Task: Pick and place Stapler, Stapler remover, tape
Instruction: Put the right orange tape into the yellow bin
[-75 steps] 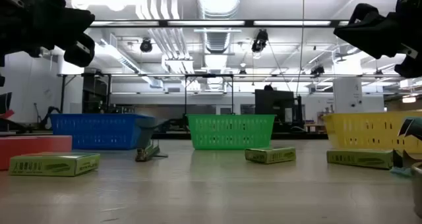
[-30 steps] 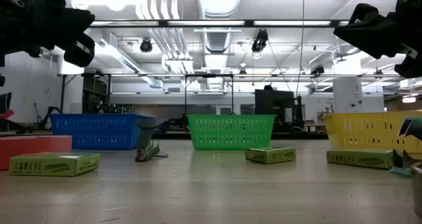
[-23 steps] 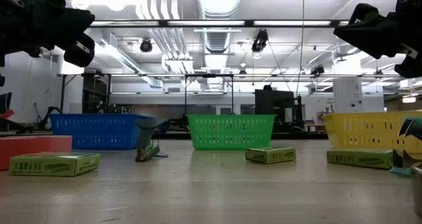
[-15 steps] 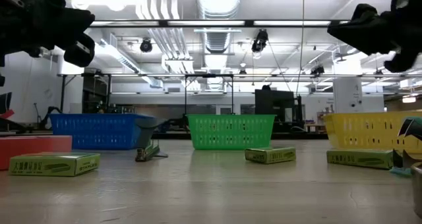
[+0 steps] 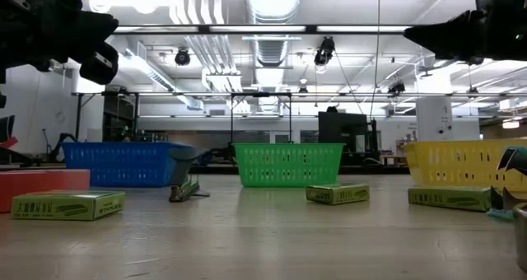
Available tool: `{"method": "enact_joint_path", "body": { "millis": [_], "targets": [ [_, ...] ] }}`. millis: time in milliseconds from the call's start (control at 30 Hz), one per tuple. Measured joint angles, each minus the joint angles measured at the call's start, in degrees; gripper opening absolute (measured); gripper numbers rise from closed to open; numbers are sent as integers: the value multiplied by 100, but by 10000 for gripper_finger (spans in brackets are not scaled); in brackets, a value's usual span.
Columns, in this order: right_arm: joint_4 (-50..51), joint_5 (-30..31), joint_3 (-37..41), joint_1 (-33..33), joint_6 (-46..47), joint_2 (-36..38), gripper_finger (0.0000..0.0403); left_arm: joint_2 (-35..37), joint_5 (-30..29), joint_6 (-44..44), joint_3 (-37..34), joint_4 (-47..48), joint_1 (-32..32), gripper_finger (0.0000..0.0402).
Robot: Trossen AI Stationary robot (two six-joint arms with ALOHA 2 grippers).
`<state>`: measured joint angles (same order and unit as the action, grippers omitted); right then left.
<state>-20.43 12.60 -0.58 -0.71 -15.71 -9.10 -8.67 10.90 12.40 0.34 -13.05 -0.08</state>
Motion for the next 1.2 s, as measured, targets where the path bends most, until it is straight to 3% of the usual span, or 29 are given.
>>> {"method": "enact_joint_path", "body": {
  "millis": [200,300,567,800,967,1100,1200],
  "targets": [
    [-44,-67,0,-2,2800,0,34,0,0,1,0,-4,0,42],
    [-39,-64,0,0,3721,-2,34,0,0,0,0,-6,0,42],
    [-283,-341,2,-38,5142,-110,34,0,0,1,0,-27,-2,42],
    [-317,-612,4,-120,6040,-730,34,0,0,0,0,-21,-2,42],
    [-990,-1197,-7,-293,6536,-1286,35,-2,0,0,0,-10,-1,42],
    [-638,-1104,-101,-510,6746,-1841,56,-2,0,0,0,-5,0,42],
    [-675,-1150,-194,-591,6963,-2287,93,-2,0,0,0,-5,0,42]
  ]
}}
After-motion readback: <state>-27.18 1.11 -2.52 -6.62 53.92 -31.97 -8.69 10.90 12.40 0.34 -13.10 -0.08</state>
